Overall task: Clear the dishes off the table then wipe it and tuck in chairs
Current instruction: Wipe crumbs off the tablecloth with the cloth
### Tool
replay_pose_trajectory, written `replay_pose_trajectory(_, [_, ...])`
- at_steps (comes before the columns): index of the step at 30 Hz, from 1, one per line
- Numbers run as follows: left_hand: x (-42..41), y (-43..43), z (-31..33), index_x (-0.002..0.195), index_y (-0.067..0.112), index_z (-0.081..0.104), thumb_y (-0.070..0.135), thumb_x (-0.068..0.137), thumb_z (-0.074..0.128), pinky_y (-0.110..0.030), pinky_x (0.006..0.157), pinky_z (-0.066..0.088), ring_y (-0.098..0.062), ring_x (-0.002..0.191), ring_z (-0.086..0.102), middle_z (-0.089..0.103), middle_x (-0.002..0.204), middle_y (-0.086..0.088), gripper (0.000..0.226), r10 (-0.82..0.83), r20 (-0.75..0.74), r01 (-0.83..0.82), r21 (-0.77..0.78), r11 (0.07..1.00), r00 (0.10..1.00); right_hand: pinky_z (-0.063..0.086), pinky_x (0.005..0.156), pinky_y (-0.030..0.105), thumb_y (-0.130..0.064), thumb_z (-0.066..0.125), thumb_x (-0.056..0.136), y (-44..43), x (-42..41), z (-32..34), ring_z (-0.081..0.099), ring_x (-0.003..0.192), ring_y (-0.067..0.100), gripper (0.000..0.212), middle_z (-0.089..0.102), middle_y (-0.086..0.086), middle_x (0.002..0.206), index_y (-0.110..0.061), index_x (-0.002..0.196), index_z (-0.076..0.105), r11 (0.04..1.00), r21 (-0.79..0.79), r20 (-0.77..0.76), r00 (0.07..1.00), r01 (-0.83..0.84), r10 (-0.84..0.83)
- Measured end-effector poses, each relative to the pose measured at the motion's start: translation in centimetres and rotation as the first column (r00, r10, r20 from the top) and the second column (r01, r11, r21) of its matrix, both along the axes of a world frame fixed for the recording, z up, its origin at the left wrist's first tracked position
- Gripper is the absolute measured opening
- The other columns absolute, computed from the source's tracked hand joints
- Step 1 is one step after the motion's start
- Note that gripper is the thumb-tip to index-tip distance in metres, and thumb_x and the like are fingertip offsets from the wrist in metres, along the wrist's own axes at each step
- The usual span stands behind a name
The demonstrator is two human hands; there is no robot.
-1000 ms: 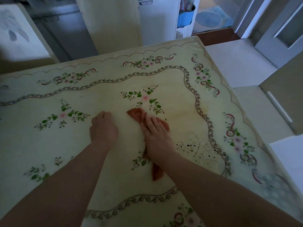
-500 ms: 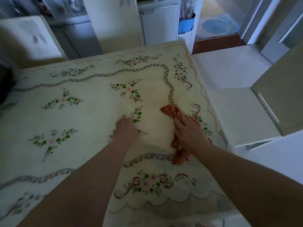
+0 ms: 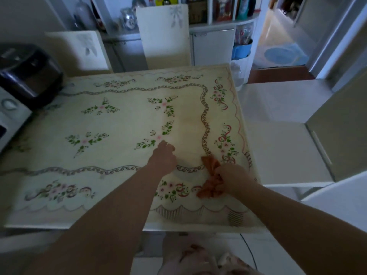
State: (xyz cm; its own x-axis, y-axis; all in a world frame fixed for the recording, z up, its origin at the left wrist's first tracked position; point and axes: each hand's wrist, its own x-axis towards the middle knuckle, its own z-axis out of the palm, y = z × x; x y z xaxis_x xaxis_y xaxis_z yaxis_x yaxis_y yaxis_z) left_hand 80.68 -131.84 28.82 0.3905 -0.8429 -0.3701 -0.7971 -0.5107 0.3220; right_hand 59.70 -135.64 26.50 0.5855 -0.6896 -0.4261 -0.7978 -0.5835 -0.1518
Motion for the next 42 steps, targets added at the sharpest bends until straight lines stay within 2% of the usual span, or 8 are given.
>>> replay_pose_trajectory(5, [-0.2,2.1,1.1,0.138,0.016,0.045,0.016,0.099,0.041,-0.031,0.109,0.029,-0.021,0.138,0.033,0.030,0.152,-0.004,0.039,0.069,-0.004,-0.069,-0.043,0.997,0.998,0.047,0.073,0.028,-0.038,0.063,0.084,1.1,2.3,2.1,0.060,0.097,0.023,0.042,0.062,0.005,0.114,-0.018,0.120,0.052,0.960,0.234,0.224,0.952,0.154,-0.207])
replay_pose_trajectory(8, [0.3,3.3,2.2,0.136,0.017,0.047,0.015,0.098,0.043,-0.032,0.107,0.032,-0.021,0.135,0.038,0.036,0.149,-0.003,0.038,0.115,0.026,-0.113,-0.084,0.990,0.993,0.051,0.075,0.029,-0.039,0.069,0.082,0.5,4.6,3.2,0.061,0.099,0.022,0.060,0.060,0.009,0.121,-0.017,0.132,0.045,0.708,0.639,0.340,0.715,0.300,-0.610])
replay_pose_trajectory(17, [-5.6,2.9,-1.6,0.111,0.013,0.061,0.030,0.099,0.039,-0.034,0.093,0.043,-0.022,0.106,0.056,0.062,0.107,-0.005,0.030,-0.094,0.027,0.098,-0.182,0.978,0.995,0.045,0.087,0.034,-0.018,0.045,0.091,-1.5,-0.7,1.7,0.058,0.109,0.028,0.031,0.062,0.009,0.119,-0.016,0.118,0.061,0.830,0.138,0.190,0.808,0.541,-0.558])
replay_pose_trajectory(22, [-9.4,3.2,-6.7,0.154,0.024,0.007,0.044,0.101,0.020,-0.050,0.119,0.000,-0.033,0.147,-0.008,-0.005,0.161,-0.010,0.058,-0.243,0.109,0.242,0.026,0.970,0.964,0.046,0.092,0.037,-0.017,0.049,0.087,-1.5,-1.8,0.7,0.057,0.114,0.028,0.035,0.060,0.009,0.124,-0.021,0.118,0.063,0.852,0.067,0.147,0.840,0.518,-0.522])
replay_pose_trajectory(25, [-6.9,4.0,-7.2,0.154,0.019,-0.003,0.038,0.101,0.021,-0.046,0.119,0.001,-0.028,0.148,-0.009,-0.009,0.161,-0.007,0.061,-0.311,0.219,0.315,0.020,0.949,0.925,0.043,0.096,0.036,-0.014,0.046,0.089,-1.2,-0.4,0.3,0.051,0.120,0.026,0.039,0.055,0.005,0.131,-0.026,0.124,0.059,0.889,0.060,0.146,0.877,0.454,-0.458])
replay_pose_trajectory(32, [3.3,8.6,-6.4,0.151,0.014,-0.014,0.036,0.102,0.019,-0.046,0.120,0.006,-0.027,0.147,-0.014,-0.019,0.159,-0.009,0.063,-0.023,0.237,-0.009,0.137,0.991,0.971,0.044,0.093,0.036,-0.009,0.041,0.089,-1.0,3.9,-0.1,0.054,0.114,0.025,0.040,0.058,0.003,0.124,-0.024,0.122,0.059,0.961,0.031,0.186,0.943,0.276,-0.277])
replay_pose_trajectory(37, [7.4,9.4,-7.1,0.144,-0.011,0.020,0.031,0.095,0.034,-0.050,0.118,0.013,-0.043,0.141,0.019,0.024,0.149,-0.031,0.066,0.410,0.232,-0.398,-0.096,0.912,0.882,0.046,0.093,0.039,-0.012,0.041,0.090,-2.0,4.0,-0.3,0.052,0.114,0.027,0.038,0.055,0.006,0.120,-0.019,0.123,0.058,0.973,-0.009,0.167,0.960,0.230,-0.225])
replay_pose_trajectory(42, [6.8,3.9,-7.4,0.150,-0.005,0.001,0.028,0.098,0.038,-0.040,0.121,-0.002,-0.030,0.148,-0.003,0.002,0.160,-0.019,0.072,0.489,0.062,-0.485,-0.073,0.871,0.870,0.042,0.101,0.039,-0.010,0.045,0.090,-4.9,2.7,-0.4,0.048,0.123,0.026,0.039,0.051,0.006,0.132,-0.022,0.125,0.057,0.938,0.040,0.206,0.916,0.344,-0.345])
